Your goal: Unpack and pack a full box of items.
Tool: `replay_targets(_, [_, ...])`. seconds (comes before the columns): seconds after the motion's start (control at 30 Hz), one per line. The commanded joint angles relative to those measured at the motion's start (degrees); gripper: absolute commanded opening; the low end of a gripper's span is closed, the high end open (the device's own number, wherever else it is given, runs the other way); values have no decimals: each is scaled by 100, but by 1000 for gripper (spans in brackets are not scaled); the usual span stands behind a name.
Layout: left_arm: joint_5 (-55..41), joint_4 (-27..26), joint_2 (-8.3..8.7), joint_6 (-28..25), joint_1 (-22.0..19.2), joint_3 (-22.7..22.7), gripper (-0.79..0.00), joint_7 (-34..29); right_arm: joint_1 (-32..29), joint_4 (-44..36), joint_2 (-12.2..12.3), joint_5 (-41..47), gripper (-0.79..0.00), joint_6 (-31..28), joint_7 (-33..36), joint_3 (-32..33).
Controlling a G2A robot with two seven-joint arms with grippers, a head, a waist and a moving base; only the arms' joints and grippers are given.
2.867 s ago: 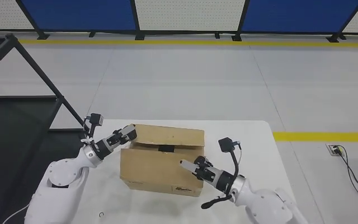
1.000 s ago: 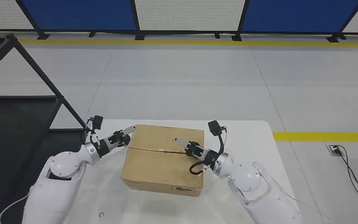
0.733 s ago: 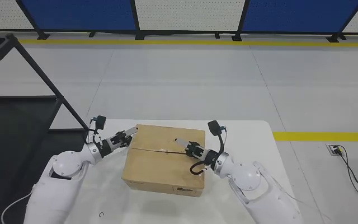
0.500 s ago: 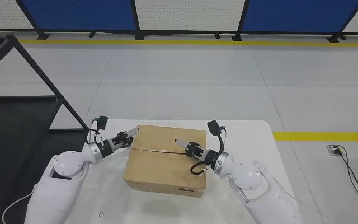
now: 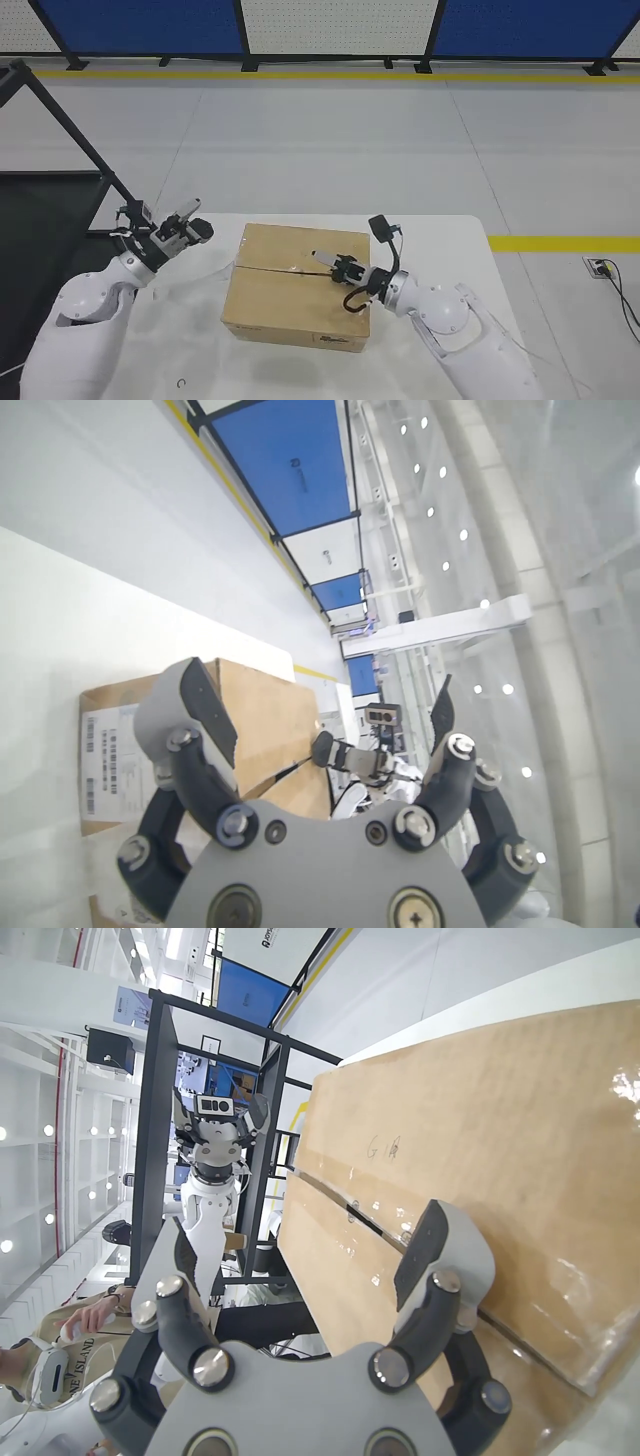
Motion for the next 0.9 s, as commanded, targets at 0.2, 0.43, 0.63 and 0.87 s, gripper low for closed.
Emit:
replay_targets(0.2, [-1149,-447,93,700,619,-554,0,-513,-86,-88,73,271,0,299,472,375])
replay_targets(0.43, [-1335,-528,111,997,722,-611,0,-725,-74,-122,114,266,0,346,798,499])
replay_targets(0.63, [-1335,-528,111,997,722,-611,0,-725,-51,-139,121,144,0,445,813,482])
replay_targets(0.87, [-1288,-965,145,943,1253,-793,0,-449,-51,-139,121,144,0,445,813,482])
